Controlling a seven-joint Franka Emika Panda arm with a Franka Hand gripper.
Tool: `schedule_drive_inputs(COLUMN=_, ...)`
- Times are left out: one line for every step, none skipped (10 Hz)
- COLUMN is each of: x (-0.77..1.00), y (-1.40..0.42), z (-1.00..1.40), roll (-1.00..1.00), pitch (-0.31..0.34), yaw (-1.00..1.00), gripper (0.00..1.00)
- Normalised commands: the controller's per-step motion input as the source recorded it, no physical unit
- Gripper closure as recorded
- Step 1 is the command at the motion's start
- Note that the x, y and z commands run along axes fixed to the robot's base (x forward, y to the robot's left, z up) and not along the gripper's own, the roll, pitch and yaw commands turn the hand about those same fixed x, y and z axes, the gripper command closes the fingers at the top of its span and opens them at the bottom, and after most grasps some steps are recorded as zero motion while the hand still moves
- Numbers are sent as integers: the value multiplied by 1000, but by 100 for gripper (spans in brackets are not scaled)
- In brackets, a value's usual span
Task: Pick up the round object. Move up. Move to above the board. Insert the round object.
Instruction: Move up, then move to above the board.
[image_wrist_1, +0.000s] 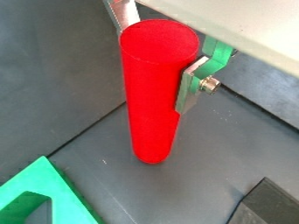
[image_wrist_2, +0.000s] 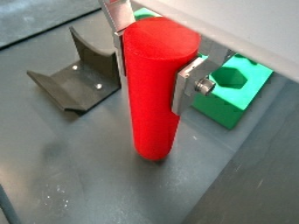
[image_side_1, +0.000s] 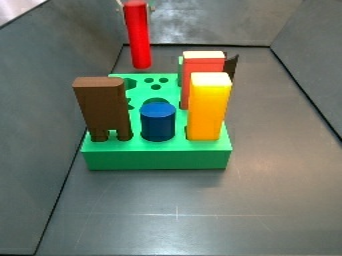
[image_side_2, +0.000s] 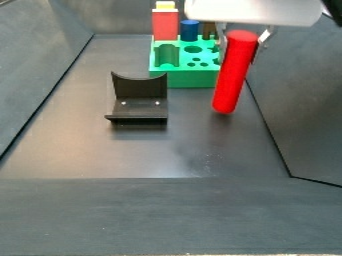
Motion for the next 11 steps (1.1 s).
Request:
schedule_drive_inputs(x=-53, y=-24, z=624, roll=13, pitch=58, yaw=-18, gripper=100)
schedule_drive_inputs(x=-41, y=-12, z=540, roll=25, pitch=55, yaw=-16, gripper=100)
schedule_drive_inputs(x=-28, y=3, z=399, roll=42, pitch=61, yaw=-12, gripper=100)
schedule_drive_inputs(x=-10, y=11, z=203, roll=61, pitch=73, yaw=-7, gripper=100)
schedule_drive_inputs(x=33, y=-292, z=1000, roll=125, pitch=13, yaw=71, gripper=100)
schedule_drive_inputs(x=32, y=-295, z=1000, roll=125, pitch=23, yaw=72, gripper=100)
schedule_drive_inputs(x=21, y=-261, z=1000, roll=129, pitch=41, yaw=64, gripper=100)
schedule_drive_inputs(x=20, y=-245, z=1000, roll=128, pitch=50, yaw=53, gripper=100)
schedule_drive_inputs(x=23, y=-217, z=1000, roll=122, pitch=77, yaw=35, gripper=100)
schedule_drive_inputs(x=23, y=-208, z=1000, roll=117, pitch=86, yaw=31, gripper=100)
schedule_drive_inputs(x=20, y=-184, z=1000, roll=111, pitch=88, yaw=27, gripper=100)
